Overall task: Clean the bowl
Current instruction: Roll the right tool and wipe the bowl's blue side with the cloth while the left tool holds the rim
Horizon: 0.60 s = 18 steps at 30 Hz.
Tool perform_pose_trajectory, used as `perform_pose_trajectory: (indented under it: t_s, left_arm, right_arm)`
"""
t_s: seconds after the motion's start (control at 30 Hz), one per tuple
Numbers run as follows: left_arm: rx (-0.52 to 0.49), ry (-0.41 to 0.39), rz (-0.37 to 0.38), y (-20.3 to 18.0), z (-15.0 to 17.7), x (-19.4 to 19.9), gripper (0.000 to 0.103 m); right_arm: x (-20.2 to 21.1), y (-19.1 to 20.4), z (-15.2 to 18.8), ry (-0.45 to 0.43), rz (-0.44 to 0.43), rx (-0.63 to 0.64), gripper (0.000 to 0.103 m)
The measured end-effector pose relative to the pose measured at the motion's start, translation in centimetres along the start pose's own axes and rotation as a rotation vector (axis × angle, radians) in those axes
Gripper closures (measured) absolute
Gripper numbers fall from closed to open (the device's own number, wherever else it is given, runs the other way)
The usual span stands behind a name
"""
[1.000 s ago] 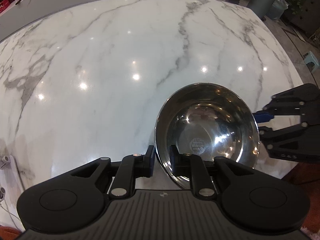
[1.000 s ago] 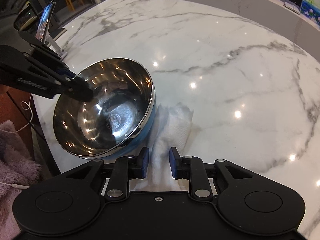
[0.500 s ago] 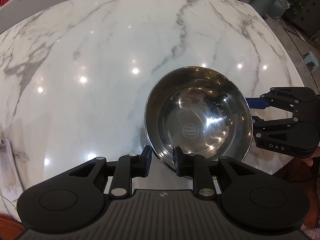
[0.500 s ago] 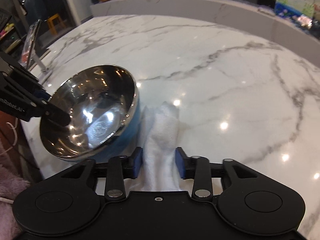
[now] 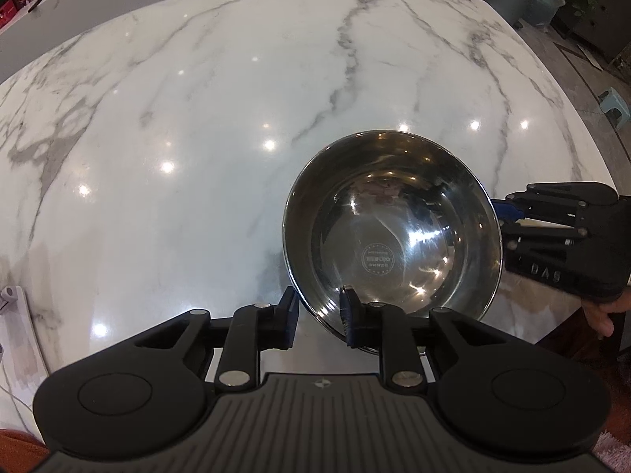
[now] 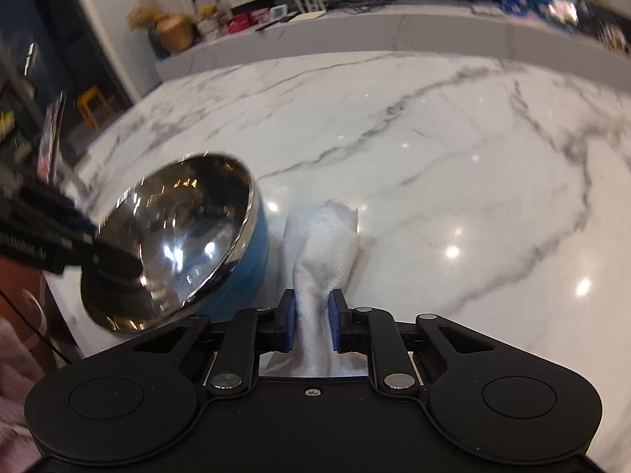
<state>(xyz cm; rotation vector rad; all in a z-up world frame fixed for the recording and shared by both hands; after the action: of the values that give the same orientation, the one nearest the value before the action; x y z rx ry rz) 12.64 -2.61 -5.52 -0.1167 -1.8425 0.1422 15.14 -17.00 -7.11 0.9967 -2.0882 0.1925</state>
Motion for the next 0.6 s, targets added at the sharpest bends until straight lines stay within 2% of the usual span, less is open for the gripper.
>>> perform_pose_trajectory:
  t_s: [0.13,0.33,0.53,0.6]
  left_arm:
    - [0.014,0.0,-0.001,0.0,-0.1,0.0,0.083]
    - [0.017,-0.001,-0.004,-0.1,0.1,0.0,0.083]
    - [0.017,0.001,-0.01,-0.1,0.0,-0.2,0.083]
    - [0.016,0.003,-0.011,-0.1,0.0,-0.2,0.083]
  right_arm:
    - [0.9,-0.9,-0.3,-0.047,-0.056,-0.105,0.092]
    - [2.7,-2.2,-0.6,-0.162,-0.206,-0.331,0.092]
    - [2.2,-3.2,0.4,-0.181,-0.314,-0.556,0.092]
    - [2.0,-3.2,0.3,-0.178,-0.317,-0.562,0.092]
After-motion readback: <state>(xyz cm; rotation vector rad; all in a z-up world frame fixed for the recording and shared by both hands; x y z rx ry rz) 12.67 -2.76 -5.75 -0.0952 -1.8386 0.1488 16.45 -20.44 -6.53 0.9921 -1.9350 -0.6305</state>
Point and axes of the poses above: each gripper's, at about its wrist camera, not at the fingertips, and x roughly against the way its jaws point, y to its left, z to its underside, the point moved 7 cm from there along -x, roughly the way its jaws point, and after that the axes turned 14 degrees about x, right-handed, at the moved point
